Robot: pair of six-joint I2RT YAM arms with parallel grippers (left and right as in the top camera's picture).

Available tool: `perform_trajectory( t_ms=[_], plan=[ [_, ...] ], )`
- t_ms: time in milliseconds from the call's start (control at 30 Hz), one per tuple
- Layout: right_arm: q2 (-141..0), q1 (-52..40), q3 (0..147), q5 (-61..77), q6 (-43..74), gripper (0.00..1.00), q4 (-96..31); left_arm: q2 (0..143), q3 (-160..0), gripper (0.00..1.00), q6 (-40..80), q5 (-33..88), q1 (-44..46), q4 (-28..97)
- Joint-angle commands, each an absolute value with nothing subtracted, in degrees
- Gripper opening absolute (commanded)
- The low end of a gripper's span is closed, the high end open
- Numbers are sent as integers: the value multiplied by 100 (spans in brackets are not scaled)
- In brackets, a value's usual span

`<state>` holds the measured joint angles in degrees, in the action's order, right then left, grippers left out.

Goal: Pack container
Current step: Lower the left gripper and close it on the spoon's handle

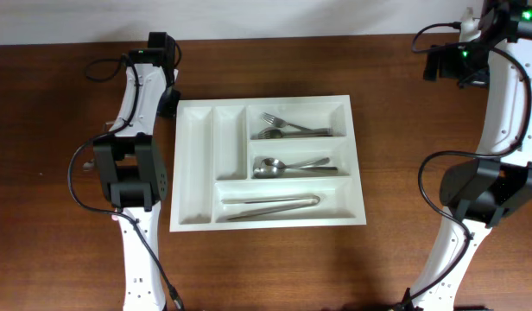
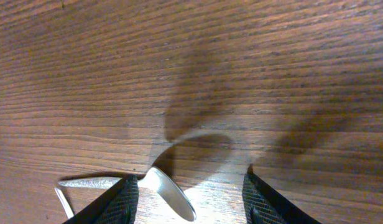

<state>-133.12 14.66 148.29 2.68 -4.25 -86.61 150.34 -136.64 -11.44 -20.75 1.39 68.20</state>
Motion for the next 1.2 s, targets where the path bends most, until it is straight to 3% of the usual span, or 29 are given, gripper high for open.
perform_trajectory(
  t_ms=[0,100,233,400,600,1100,1167],
  plan=[
    [-13216,1474,14905,301,-355,99,-8661,15268,-13583,56,-1052,-2084,10,6790],
    [-13216,1474,14905,301,-355,99,-8661,15268,-13583,56,-1050,-2084,-82,6796],
    [-13216,1474,14905,301,-355,99,-8661,15268,-13583,45,-1024,-2080,-193,6818],
    [-13216,1474,14905,301,-355,99,-8661,15268,-13583,44,-982,-2075,-268,6814],
    [-13216,1474,14905,301,-355,99,-8661,15268,-13583,36,-965,-2036,-279,6807],
    [-13216,1474,14905,301,-355,99,-8661,15268,-13583,2,-965,-2036,-279,6814],
    [-13216,1474,14905,301,-355,99,-8661,15268,-13583,2,-965,-2036,-276,6816]
  ],
)
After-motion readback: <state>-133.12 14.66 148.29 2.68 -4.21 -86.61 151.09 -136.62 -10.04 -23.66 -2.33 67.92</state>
